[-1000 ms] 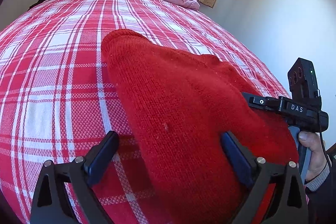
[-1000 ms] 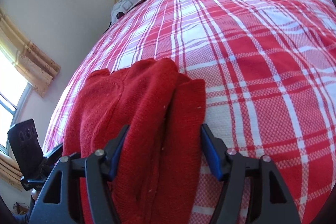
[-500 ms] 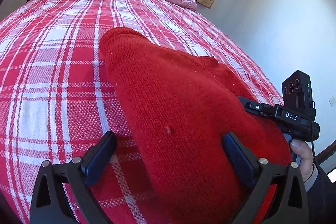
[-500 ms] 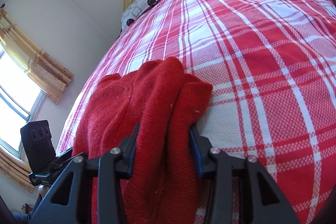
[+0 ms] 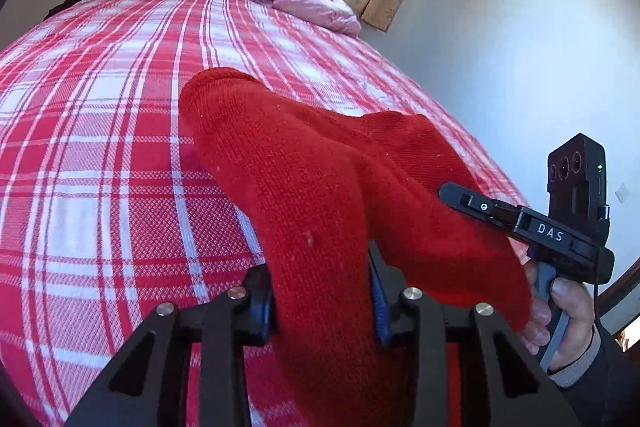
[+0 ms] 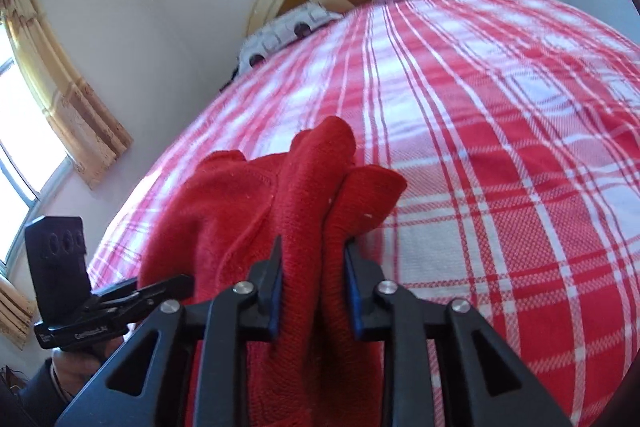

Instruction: Fold small clothes

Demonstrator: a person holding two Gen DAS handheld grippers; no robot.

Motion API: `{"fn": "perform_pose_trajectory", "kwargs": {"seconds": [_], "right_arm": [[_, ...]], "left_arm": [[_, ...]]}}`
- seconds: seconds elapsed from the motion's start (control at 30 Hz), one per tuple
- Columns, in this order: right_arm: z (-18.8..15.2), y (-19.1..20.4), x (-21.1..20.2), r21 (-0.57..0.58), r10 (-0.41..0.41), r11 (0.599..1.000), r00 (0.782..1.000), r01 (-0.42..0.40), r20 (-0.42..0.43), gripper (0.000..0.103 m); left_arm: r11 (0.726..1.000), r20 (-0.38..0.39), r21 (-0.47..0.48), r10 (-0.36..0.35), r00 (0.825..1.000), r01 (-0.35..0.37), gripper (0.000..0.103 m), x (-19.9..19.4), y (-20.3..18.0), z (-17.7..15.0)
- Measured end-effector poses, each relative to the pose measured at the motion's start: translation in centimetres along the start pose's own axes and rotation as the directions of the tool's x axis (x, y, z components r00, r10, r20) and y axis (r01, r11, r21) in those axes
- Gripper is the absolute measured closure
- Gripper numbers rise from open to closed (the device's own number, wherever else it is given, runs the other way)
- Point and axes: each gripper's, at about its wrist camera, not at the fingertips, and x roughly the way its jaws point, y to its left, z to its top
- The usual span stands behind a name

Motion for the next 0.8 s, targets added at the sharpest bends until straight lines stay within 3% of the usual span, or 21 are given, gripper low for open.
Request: {"fn": "perform_pose_trajectory", "kwargs": {"seconds": [0.17,0.4,0.8], "right_arm": [[-0.1,2.6,-1.7,-0.023,0.006,1.000,1.000,-0.005,0.022,0.078],[-0.3,6.9,-3.4,-0.051,0.065,0.997,0.997,-0.063,0.050,0.080],[-2.8,16.3,-1.2,-0.111,0.224,0.968,0.975,-0.223,-0.008,0.082]], "left_arm": [[0.998,0.067,0.051,0.021,0.998,-0.025,0.067,-4.1,-1.8,-0.3],[0.998,0.137,0.029,0.048,0.989,-0.053,0.067,-9.8,-1.7,-0.8],[0.977,0.194,-0.044,0.212,0.958,-0.207,0.067,-18.4,2.1,-4.6]]}}
